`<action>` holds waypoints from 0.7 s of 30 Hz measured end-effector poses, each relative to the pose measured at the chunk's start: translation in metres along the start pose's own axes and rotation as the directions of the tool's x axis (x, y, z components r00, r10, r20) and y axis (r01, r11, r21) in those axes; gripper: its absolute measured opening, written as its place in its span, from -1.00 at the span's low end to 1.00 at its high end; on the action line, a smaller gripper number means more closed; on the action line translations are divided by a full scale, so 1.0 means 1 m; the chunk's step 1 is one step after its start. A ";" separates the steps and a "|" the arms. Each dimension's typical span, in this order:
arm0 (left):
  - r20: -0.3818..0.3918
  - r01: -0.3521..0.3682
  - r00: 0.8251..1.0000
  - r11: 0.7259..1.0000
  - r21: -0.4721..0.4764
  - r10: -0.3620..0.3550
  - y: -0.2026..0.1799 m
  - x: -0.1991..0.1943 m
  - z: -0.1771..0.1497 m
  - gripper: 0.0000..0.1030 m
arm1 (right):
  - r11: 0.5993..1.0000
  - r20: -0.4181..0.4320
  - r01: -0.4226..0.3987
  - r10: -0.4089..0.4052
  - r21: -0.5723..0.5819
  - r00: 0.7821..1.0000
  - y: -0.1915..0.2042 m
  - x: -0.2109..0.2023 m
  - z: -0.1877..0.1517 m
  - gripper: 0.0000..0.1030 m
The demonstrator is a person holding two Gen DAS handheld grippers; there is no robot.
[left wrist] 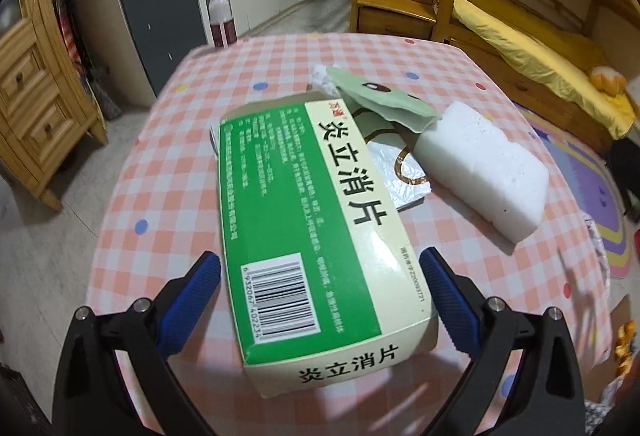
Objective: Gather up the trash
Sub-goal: 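Grasp the green medicine box with the left gripper and lift it, then grasp the white foam block with the right gripper while left holds the box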
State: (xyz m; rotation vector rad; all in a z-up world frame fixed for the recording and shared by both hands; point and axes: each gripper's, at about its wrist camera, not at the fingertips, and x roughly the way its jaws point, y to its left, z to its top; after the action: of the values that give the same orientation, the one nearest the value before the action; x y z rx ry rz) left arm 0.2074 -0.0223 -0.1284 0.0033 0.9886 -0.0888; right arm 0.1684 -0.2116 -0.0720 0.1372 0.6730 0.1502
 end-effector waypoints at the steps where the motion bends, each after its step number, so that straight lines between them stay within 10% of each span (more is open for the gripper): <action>1: -0.007 0.014 1.000 1.000 -0.006 -0.014 0.002 0.000 -0.001 0.85 | 1.000 -0.001 0.000 0.000 -0.002 1.000 0.001 0.000 0.000 0.64; 12: 0.194 0.107 0.974 0.993 0.042 -0.113 0.029 -0.062 -0.012 0.57 | 0.995 -0.082 -0.007 -0.001 -0.095 0.997 0.013 0.013 -0.007 0.44; 21: 0.249 0.149 0.955 0.987 0.058 -0.158 0.027 -0.071 -0.006 0.55 | 0.968 -0.183 0.018 -0.066 -0.252 0.981 0.026 0.050 -0.014 0.73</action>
State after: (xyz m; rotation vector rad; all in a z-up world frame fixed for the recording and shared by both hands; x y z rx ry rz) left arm 0.1659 0.0100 -0.0729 -0.0485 0.7300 -0.2456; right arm 0.1959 -0.1761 -0.1090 -0.1354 0.8416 0.2072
